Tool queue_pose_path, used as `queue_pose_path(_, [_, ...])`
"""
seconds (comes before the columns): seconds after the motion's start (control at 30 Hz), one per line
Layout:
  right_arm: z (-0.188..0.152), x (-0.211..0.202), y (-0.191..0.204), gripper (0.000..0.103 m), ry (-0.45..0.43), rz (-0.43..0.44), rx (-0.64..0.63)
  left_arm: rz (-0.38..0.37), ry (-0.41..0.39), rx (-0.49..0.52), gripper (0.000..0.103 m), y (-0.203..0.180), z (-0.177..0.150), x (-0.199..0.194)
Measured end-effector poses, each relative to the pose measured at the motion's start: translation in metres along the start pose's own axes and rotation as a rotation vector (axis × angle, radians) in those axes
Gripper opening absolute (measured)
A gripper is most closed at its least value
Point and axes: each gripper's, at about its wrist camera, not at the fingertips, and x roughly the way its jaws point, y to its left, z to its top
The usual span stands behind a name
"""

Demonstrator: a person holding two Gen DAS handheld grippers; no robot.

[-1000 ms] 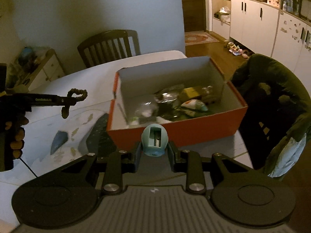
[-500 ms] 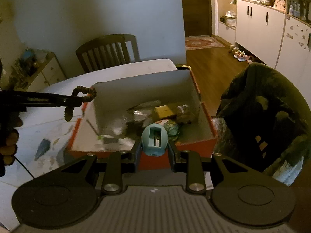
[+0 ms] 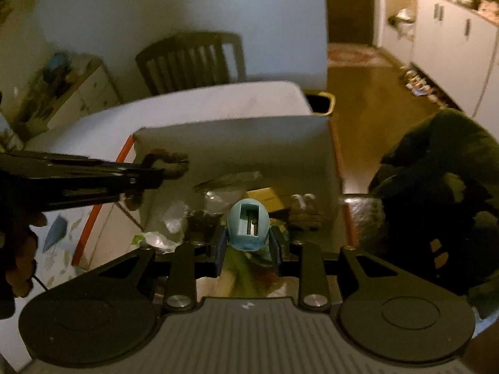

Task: Organize objects
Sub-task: 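Carry the cap with the right tool while the left tool carries the scrunchie into the shoebox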

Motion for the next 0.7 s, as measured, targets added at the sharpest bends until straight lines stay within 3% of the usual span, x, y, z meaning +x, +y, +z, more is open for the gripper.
queue_pose_path(0.33, [-0.005,0.051,0.022,0.028,0.131,0.06,-0.121,0.136,0.142,-0.021,0.013,0.015,-0.001,0.049])
queue_pose_path(0.7, [-0.012,0.07,0.012,0.028,0.209,0.075,-0.109,0.158,0.237,-0.013,0.013,0.017,-0.003,0.069])
